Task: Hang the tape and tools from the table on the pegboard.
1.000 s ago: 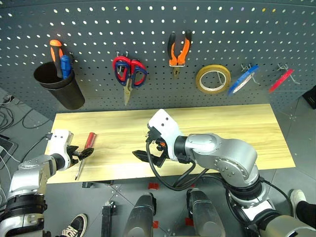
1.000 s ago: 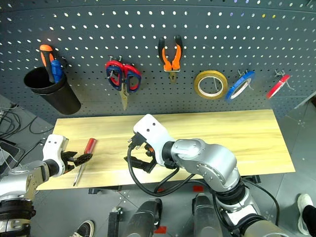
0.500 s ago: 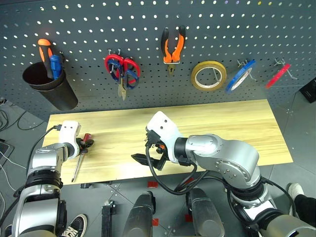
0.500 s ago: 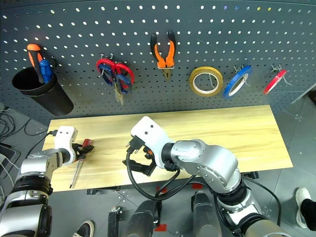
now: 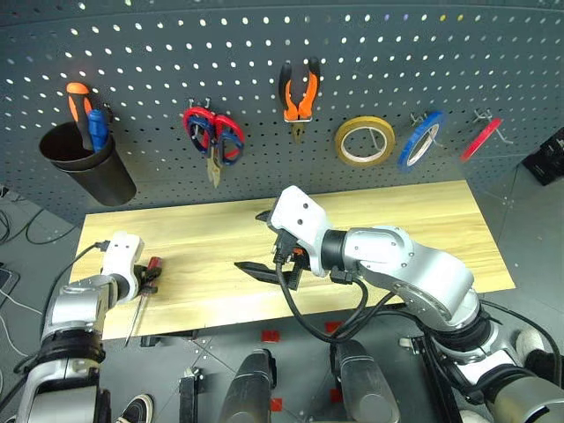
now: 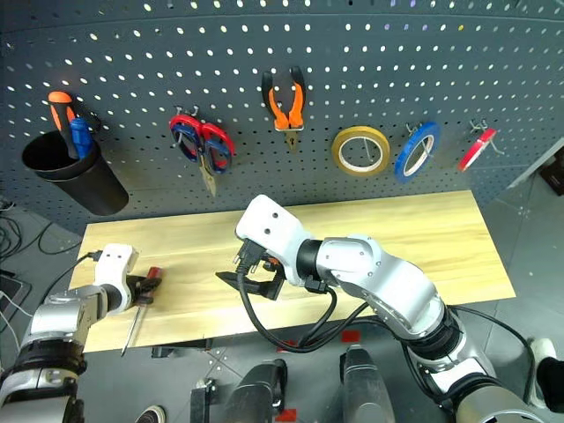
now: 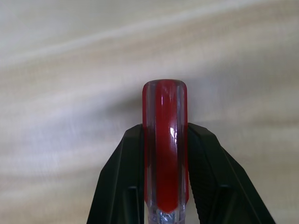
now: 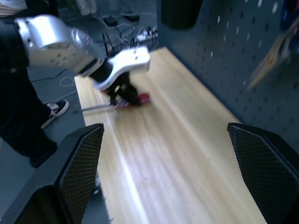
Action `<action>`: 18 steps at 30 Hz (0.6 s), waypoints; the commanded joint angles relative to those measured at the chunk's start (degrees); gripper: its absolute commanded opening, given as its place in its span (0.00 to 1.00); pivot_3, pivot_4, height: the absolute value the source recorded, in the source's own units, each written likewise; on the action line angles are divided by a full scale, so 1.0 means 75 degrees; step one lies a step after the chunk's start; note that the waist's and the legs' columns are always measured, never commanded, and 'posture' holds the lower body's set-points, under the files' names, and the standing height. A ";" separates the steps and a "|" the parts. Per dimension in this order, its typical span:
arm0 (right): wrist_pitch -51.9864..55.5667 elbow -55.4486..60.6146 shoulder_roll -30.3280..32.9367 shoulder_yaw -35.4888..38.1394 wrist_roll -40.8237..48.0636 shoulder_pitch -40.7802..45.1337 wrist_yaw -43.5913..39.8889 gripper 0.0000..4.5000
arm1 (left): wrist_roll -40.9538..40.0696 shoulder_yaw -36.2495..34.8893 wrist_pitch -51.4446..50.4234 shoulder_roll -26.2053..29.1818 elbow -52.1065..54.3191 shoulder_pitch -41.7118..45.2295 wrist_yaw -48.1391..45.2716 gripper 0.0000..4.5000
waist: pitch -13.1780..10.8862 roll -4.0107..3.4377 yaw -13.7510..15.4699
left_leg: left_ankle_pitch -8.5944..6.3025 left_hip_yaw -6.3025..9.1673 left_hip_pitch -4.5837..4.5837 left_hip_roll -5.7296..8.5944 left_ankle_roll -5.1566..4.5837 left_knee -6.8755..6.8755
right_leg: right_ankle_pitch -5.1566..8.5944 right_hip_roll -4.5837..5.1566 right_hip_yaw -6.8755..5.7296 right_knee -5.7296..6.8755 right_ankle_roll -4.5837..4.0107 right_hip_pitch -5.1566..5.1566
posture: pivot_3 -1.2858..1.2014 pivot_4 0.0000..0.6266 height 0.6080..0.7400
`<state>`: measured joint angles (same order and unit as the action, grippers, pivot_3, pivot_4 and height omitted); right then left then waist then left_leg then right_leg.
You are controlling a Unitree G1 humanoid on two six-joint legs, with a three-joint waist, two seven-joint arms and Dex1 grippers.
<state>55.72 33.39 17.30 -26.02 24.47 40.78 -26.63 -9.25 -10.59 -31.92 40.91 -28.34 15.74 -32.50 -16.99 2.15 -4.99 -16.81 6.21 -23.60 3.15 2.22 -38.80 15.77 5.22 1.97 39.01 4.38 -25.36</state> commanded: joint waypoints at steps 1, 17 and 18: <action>-0.0556 0.0152 0.0156 0.0142 -0.0164 0.0082 -0.0313 1.00 | -0.0466 -0.0297 -0.0238 -0.0147 0.1827 -0.0625 -0.0157 0.20 | 0.0074 0.0010 0.0031 | 0.0003 0.0002 -0.0005 0.0001 0.0005 0.0000 | -0.0004 0.0000 -0.0001 -0.0001 -0.0006 -0.0001 | 0.50 0.27 1.00; -0.0907 -0.0238 0.0756 0.2152 0.0611 0.0341 -0.1225 1.00 | -0.2536 -0.2506 -0.0119 -0.0062 0.6826 0.0493 0.0707 0.20 | 0.0687 0.0067 0.0376 | 0.0012 0.0008 -0.0015 0.0004 0.0018 -0.0005 | -0.0024 -0.0029 -0.0015 -0.0009 -0.0022 0.0005 | 0.53 0.16 1.00; -0.0937 -0.0275 0.0716 0.2222 0.0663 0.0397 -0.1232 1.00 | -0.2582 -0.2577 -0.0094 0.0019 0.6719 0.0868 0.0821 0.20 | 0.0710 0.0070 0.0392 | 0.0012 0.0007 -0.0015 0.0007 0.0017 -0.0005 | -0.0024 -0.0029 -0.0015 -0.0009 -0.0022 0.0007 | 0.53 0.16 1.00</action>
<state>50.36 30.54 23.18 -11.43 28.26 42.16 -35.08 -27.27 -27.32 -33.43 39.73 20.39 20.06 -27.81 -11.67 2.68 -2.05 -16.71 6.26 -23.71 3.21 2.35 -38.85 15.59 5.01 1.87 38.93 4.21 -25.32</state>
